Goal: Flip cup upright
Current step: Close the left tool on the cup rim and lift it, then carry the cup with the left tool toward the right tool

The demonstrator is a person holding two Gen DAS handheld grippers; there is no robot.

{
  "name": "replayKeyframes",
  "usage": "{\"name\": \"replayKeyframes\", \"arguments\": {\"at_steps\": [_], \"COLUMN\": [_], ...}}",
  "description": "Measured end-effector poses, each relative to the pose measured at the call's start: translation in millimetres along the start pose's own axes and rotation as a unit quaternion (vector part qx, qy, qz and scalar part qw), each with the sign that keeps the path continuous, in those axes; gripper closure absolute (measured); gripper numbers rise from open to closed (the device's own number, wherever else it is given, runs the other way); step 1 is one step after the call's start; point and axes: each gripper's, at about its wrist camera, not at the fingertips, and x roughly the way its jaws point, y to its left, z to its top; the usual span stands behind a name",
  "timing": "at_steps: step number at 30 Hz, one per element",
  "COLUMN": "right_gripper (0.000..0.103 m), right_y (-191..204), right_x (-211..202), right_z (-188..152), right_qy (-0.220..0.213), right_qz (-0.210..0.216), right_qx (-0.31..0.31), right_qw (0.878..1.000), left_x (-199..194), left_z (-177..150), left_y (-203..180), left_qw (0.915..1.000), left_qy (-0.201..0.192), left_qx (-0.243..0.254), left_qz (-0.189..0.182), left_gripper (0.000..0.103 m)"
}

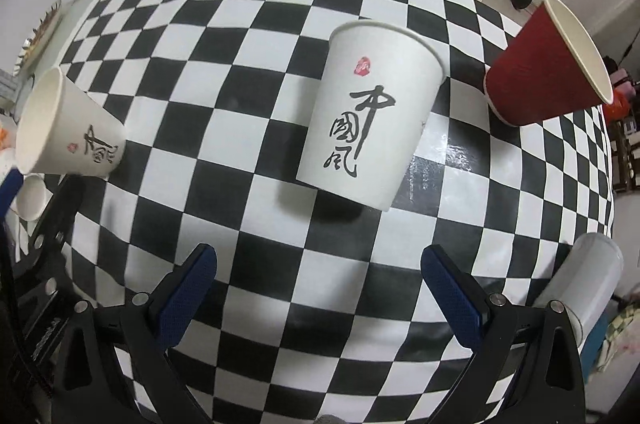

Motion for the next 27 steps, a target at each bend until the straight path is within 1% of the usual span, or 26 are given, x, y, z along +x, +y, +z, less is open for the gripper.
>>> {"name": "replayKeyframes", "arguments": {"at_steps": [5,7,8,9,11,14,17,20,23,26,27], "right_gripper": [0.000,0.000,0.000,0.000,0.000,0.000,0.000,0.000,0.000,0.000,0.000], "right_y": [-0.7,-2.3,-3.0,-5.6,-10.4,-18.4,-21.7,-26.5,-34.9,-43.3,-48.0], "right_x": [7.0,9.7,10.3,14.0,16.3,12.8,4.2,-6.2,-16.4,-26.0,-31.0], "right_z": [-2.2,-3.3,-4.6,-0.6,0.8,-2.8,-11.6,-26.7,-48.7,-79.8,-93.0], "right_qy": [0.003,0.005,0.006,0.007,0.008,0.008,0.009,0.017,0.029,0.036,0.041], "right_qz": [-0.011,-0.016,-0.017,-0.020,-0.021,-0.021,-0.020,-0.019,-0.015,-0.011,-0.008], "right_qx": [-0.003,-0.001,0.002,0.003,0.008,0.013,0.021,0.029,0.039,0.048,0.053], "right_qw": [1.000,1.000,1.000,1.000,1.000,1.000,1.000,0.999,0.999,0.998,0.998], "left_x": [15.1,18.6,20.2,22.8,23.0,16.5,1.0,-19.6,-43.5,-69.4,-80.0], "left_z": [6.0,8.3,9.6,12.2,14.8,20.4,26.4,30.3,27.4,17.6,11.8], "left_y": [-0.5,-1.3,-1.3,-1.2,0.4,3.4,1.9,-2.5,-11.4,-24.4,-30.2], "left_qw": [0.9996,0.9992,0.9991,0.9992,0.9992,0.9992,0.9988,0.9983,0.9966,0.9931,0.9907], "left_qy": [-0.015,-0.023,-0.023,-0.019,-0.020,-0.015,-0.011,0.004,0.034,0.070,0.087], "left_qx": [0.010,0.014,0.017,0.021,0.019,0.011,0.018,0.026,0.037,0.048,0.049], "left_qz": [-0.024,-0.029,-0.030,-0.029,-0.028,-0.037,-0.043,-0.053,-0.066,-0.081,-0.093], "left_gripper": [0.001,0.011,0.028,0.035,0.043,0.043,0.043,0.043,0.043,0.043,0.043]}}
